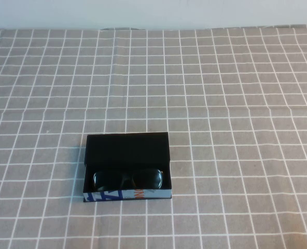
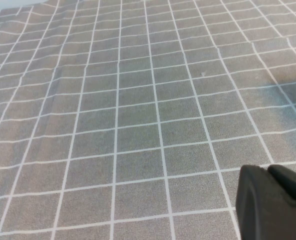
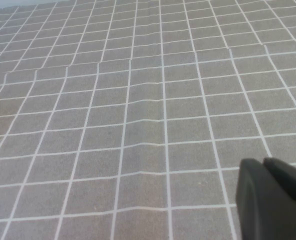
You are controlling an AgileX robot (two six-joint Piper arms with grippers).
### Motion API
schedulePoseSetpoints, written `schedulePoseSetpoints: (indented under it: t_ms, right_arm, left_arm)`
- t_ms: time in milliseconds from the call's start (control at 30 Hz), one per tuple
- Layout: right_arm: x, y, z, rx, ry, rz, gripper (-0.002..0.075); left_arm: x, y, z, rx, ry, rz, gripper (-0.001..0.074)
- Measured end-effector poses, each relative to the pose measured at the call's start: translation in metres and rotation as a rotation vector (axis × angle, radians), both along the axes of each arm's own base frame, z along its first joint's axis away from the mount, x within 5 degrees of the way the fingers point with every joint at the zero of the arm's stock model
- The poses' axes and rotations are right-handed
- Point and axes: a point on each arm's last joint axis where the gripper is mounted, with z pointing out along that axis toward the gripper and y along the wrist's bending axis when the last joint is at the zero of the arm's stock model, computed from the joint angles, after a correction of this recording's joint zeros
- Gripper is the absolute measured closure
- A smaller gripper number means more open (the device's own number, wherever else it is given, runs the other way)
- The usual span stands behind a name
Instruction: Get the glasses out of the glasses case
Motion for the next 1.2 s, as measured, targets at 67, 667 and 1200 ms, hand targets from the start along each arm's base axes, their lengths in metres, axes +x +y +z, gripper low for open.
schedulePoseSetpoints:
  t_ms: [67, 667, 1200]
  right_arm:
    - [0.0000, 0.0000, 0.0000, 0.000, 0.000, 0.000, 0.0743]
    - [0.0000, 0.0000, 0.0000, 0.000, 0.000, 0.000, 0.0744]
    - [0.0003, 0.0005, 0.0012, 0.020, -0.011, 0.001, 0.0743]
  left_arm:
    - [0.0000, 0.0000, 0.0000, 0.000, 0.000, 0.000, 0.0740]
    - [0.0000, 0.0000, 0.0000, 0.000, 0.000, 0.000, 0.0739]
    - [0.0000, 0.0000, 0.0000, 0.000, 0.000, 0.000, 0.0739]
